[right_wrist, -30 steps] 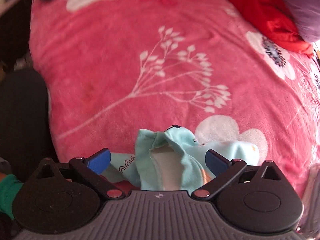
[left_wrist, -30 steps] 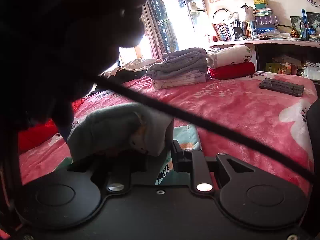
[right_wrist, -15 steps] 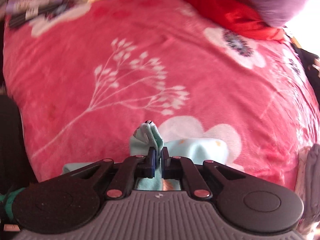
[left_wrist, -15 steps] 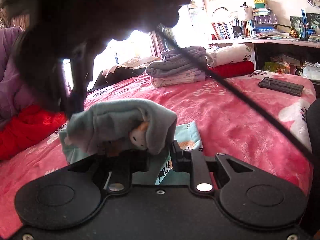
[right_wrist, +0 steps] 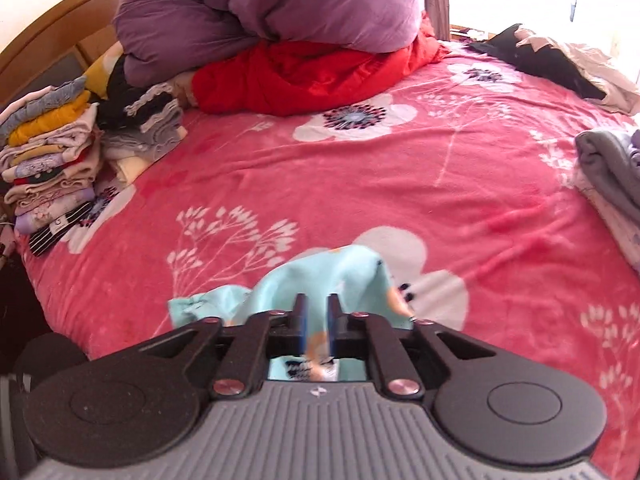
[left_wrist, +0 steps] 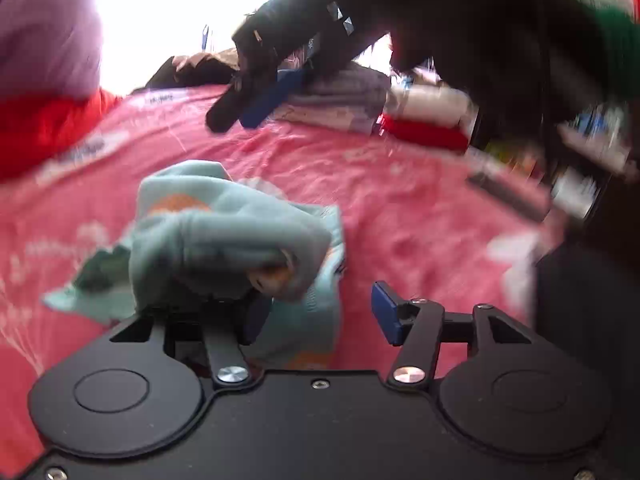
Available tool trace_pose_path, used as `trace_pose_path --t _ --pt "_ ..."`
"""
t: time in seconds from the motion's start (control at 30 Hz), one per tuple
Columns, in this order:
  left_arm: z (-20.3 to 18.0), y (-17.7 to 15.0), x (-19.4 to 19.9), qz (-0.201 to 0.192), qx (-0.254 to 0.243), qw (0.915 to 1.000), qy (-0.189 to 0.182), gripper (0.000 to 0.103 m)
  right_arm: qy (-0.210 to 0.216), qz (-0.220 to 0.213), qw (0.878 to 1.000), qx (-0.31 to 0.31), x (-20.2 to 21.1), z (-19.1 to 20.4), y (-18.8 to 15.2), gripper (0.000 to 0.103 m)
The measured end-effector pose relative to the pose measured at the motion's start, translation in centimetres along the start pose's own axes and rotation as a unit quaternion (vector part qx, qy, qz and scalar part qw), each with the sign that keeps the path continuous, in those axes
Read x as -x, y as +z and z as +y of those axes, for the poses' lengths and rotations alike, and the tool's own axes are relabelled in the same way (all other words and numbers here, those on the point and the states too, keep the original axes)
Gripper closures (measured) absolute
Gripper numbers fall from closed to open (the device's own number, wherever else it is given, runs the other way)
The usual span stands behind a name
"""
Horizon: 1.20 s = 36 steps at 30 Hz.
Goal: Fold clothes
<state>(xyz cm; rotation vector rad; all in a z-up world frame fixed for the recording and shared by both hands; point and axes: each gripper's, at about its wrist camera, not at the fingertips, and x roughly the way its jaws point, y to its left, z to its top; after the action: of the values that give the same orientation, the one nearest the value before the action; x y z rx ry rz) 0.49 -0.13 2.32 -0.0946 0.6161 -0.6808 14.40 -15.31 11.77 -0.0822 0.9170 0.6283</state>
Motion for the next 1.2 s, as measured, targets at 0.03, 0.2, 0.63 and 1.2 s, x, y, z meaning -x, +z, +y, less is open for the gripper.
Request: trace_pose_path --t 0.03,0.2,0.63,1.2 --pt "0.8 0.3 1.4 -0.016 0.041 0.9985 -0.033 0.047 0.007 0.001 1.0 0.004 -0.4 0.5 -0.3 0.059" --pt "6.4 0.1 6.1 -0.104 0.2 0.9727 -0.055 0.046 0.022 0.013 1.0 0.017 -2.8 2.2 -1.4 0.059" --pt "14.3 -3.8 2.9 -0.086 0.466 0.8806 0.002 0.043 0.024 0.078 0.994 0.078 -5.9 4.7 -3.5 0.059" --pt "11.9 -4.7 2.0 -0.084 0.399 0.908 0.096 0.054 0.097 -0.022 0.985 -0.138 -5.8 -0.8 -16.0 0.059"
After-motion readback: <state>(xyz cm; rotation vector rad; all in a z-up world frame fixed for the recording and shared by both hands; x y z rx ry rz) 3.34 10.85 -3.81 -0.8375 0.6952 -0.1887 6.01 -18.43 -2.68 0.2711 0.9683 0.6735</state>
